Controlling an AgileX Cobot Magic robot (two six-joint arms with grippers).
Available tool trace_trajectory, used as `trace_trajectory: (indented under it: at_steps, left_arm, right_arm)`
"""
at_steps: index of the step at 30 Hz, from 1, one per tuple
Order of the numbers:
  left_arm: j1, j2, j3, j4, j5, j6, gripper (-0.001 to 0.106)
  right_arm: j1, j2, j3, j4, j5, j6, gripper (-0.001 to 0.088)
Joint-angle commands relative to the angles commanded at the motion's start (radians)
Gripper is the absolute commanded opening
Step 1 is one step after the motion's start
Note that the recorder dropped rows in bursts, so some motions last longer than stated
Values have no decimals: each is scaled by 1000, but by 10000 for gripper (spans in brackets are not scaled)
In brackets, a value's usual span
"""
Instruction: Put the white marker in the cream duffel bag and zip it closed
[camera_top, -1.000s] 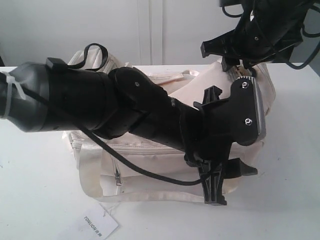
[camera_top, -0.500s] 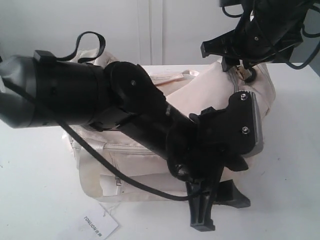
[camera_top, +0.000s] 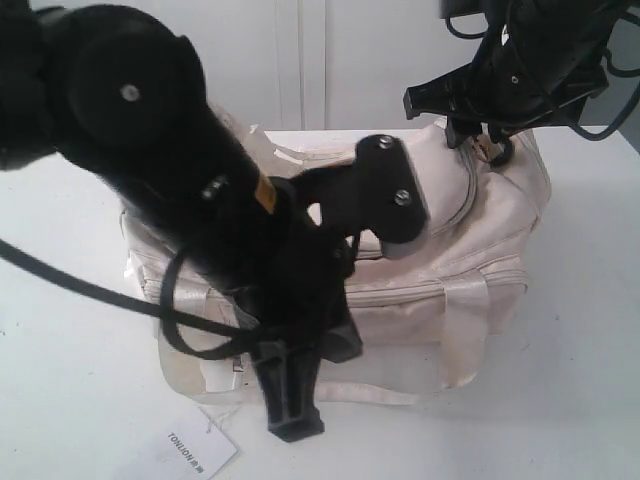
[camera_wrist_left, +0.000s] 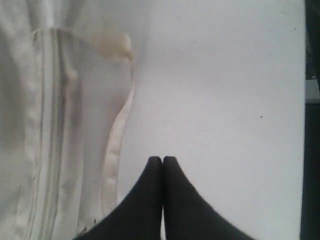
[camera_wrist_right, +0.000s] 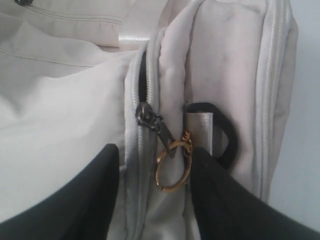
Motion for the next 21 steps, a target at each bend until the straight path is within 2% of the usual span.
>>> trace_trajectory:
  at_steps: [3, 7, 14, 18, 21]
  left_arm:
    - [78, -38, 0, 14, 38, -68, 0]
    - [210, -73, 0, 14, 69, -134, 0]
    - [483, -105, 0, 6, 98, -332, 0]
    - [626, -120, 0, -79, 155, -347, 0]
    - [712, -136, 0, -86, 209, -347, 0]
  right_arm:
    - [0, 0, 0, -2, 2, 0, 433]
    - [0, 0, 0, -2, -1, 0, 433]
    - [0, 0, 0, -2, -1, 0, 433]
    - [0, 0, 0, -2, -5, 0, 433]
    - [0, 0, 0, -2, -5, 0, 433]
